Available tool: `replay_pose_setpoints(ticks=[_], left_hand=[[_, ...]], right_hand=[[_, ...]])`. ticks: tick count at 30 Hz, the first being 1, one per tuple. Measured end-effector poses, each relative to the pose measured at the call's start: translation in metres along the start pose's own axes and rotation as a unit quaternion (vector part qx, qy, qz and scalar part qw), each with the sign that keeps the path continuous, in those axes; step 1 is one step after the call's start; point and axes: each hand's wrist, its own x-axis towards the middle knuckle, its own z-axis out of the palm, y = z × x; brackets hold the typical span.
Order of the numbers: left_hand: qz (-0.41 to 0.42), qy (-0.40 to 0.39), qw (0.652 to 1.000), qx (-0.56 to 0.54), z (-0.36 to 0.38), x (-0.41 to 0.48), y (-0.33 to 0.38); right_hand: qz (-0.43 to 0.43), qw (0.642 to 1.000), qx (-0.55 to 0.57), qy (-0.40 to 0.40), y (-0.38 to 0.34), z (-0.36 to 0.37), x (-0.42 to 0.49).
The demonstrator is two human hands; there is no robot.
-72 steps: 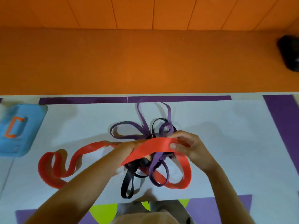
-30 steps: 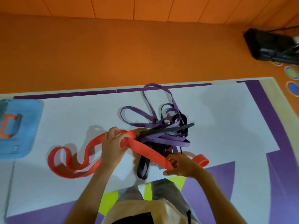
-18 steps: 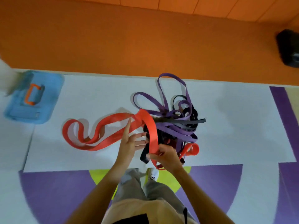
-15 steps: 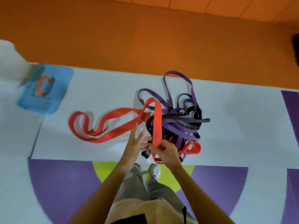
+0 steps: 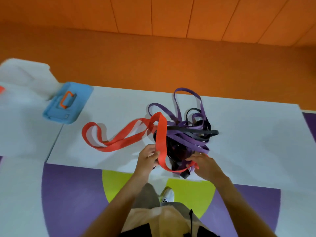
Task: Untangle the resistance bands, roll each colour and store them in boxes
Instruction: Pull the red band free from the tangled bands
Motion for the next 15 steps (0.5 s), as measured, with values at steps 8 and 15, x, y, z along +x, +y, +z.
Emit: replay_pose_setpoints(ticks=[8,15], left_hand=[[-0.047,0.062,0.982,-0.172,-0.018,0.0,0.004],[0.024,0.095,0.993,-0.067,-0.033,-0.005,0.009]], right_hand=[[0.115,0.99,0.022,0.076,-0.012,0.009,-0.011],[0.075,0.955,0.273,-0.084,-0.043,0.016,-0.01]])
